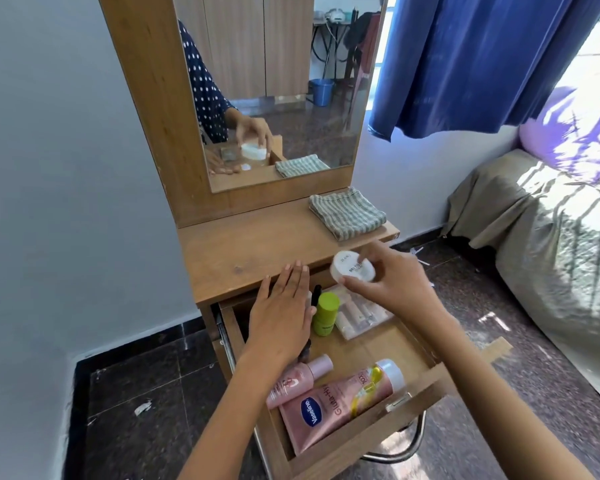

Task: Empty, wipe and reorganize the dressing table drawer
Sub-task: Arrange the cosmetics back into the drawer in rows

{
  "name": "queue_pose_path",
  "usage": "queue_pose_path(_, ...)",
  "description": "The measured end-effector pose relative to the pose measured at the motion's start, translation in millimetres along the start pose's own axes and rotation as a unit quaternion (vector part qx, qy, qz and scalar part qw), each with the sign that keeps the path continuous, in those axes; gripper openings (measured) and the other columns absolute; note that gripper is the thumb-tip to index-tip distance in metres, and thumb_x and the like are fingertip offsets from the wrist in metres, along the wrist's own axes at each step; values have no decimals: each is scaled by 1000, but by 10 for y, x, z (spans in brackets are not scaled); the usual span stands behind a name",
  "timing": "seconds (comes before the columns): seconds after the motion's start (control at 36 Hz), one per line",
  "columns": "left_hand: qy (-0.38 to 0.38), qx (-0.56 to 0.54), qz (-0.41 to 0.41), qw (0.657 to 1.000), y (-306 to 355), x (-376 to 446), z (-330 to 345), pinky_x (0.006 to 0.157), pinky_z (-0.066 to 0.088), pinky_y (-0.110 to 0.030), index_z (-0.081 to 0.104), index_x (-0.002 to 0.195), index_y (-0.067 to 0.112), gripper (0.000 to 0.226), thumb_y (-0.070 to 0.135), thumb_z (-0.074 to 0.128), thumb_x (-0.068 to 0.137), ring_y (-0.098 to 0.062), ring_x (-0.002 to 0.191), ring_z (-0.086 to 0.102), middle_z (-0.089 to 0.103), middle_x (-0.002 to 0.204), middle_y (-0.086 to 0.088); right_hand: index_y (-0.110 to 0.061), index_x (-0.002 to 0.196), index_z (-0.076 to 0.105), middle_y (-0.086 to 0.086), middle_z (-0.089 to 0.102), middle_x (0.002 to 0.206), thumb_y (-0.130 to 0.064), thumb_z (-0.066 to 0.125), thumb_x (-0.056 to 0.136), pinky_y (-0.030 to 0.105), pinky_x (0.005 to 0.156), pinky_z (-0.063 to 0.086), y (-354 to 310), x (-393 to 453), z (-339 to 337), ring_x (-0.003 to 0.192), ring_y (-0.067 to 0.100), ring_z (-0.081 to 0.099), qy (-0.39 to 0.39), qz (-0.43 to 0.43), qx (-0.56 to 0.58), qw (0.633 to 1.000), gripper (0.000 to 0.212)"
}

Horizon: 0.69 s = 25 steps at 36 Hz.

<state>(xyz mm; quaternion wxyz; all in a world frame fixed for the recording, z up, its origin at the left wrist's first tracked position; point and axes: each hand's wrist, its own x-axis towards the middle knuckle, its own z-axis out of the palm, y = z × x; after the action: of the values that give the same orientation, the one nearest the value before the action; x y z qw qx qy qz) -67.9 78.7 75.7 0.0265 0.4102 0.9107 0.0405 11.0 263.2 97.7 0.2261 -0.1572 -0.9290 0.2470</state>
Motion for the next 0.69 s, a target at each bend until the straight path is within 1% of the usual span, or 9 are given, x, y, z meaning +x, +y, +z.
queue_pose_path(0.06,3,-2,-3,1000,15,7,14,119,-4,-39,-10,151,13,62,34,23,103,-13,145,-13,-15,158,-1,-23,84,59,-8,62,74,-50,78,67,32,63,46,139,-132,-83,68,11,57,-44,43,-15,998,37)
queue_pose_path(0.14,10,-7,-10,1000,33,20,55,119,-5,-38,-10,151,12,63,34,24,103,-14,145,-12,-14,159,-2,-25,80,60,0,69,81,-54,78,62,34,67,49,351,-316,-80,75,18,62,-111,101,-67,986,38)
queue_pose_path(0.22,16,-4,-16,1000,51,25,94,117,-6,-38,-11,150,12,63,35,24,103,-15,146,-12,-15,159,-2,-24,82,60,-2,65,87,-54,76,61,30,64,43,467,-466,21,81,17,58,-147,135,-98,975,40)
queue_pose_path(0.28,22,-1,-19,1000,57,21,106,117,-5,-38,-11,150,12,64,36,24,103,-15,146,-12,-14,159,-3,-23,82,60,-2,63,86,-57,72,62,30,62,41,487,-514,88,84,17,58,-154,147,-126,969,42)
queue_pose_path(0.39,35,0,-18,999,61,11,122,117,-4,-39,-9,150,11,63,35,24,102,-16,146,-11,-12,159,-3,-14,82,59,-3,56,70,-50,70,67,29,50,33,431,-540,182,73,20,55,-193,178,-168,950,40)
queue_pose_path(0.44,38,2,-18,999,61,13,126,117,-5,-39,-9,150,11,63,35,24,102,-16,146,-11,-11,159,-3,-11,83,60,-1,55,69,-47,71,67,28,48,31,412,-532,213,71,19,54,-198,190,-171,946,40)
queue_pose_path(0.53,36,4,-20,999,66,16,125,117,-5,-39,-10,150,11,63,35,24,102,-16,146,-12,-12,159,-3,-14,84,57,0,59,80,-45,73,67,26,49,32,408,-514,227,77,20,56,-210,201,-183,939,39)
queue_pose_path(0.61,36,4,-19,999,65,7,123,117,-5,-39,-10,150,12,63,35,24,102,-16,146,-12,-12,159,-3,-13,89,57,4,64,94,-40,76,68,27,60,40,422,-518,257,88,23,61,-233,212,-198,928,38)
queue_pose_path(0.69,38,2,-20,999,62,-4,122,116,-5,-38,-10,150,12,63,35,24,102,-15,146,-12,-12,159,-3,-17,85,53,8,66,97,-37,77,70,28,64,42,428,-536,274,90,26,63,-235,222,-205,924,35)
